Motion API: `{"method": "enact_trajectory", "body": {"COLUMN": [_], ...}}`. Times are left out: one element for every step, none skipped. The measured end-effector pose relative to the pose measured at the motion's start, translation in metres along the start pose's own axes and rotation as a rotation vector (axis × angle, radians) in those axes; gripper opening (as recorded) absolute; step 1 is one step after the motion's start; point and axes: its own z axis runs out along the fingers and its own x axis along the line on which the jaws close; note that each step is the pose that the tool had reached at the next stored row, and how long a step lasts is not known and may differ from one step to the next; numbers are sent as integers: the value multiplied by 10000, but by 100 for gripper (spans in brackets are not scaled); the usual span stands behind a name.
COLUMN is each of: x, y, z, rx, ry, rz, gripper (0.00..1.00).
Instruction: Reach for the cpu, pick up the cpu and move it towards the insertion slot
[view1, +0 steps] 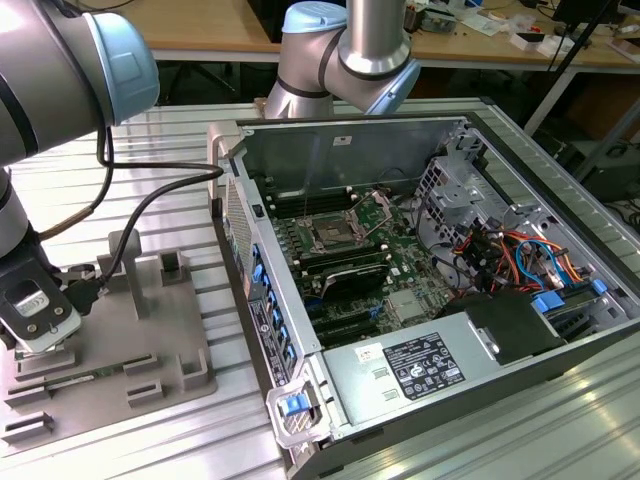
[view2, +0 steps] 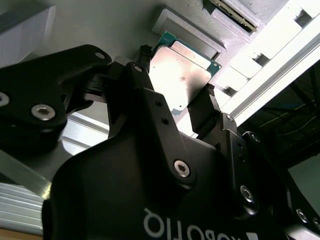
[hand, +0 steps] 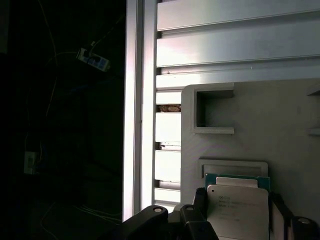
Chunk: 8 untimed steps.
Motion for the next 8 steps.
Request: {"method": "enact_trajectory", "body": {"x": [0, 0, 0, 0, 0, 0, 0, 1], "y": [0, 0, 0, 0, 0, 0, 0, 1], "z": [-1, -1, -1, -3, -5, -8, -13, -17], "rx": [1, 0, 0, 1, 1, 1, 1, 1], "ry": [1, 1, 0, 1, 2, 1, 2, 2], "rz": [0, 0, 0, 0, 0, 0, 0, 0], "gripper": [55, 55, 55, 55, 55, 55, 55, 55]}}
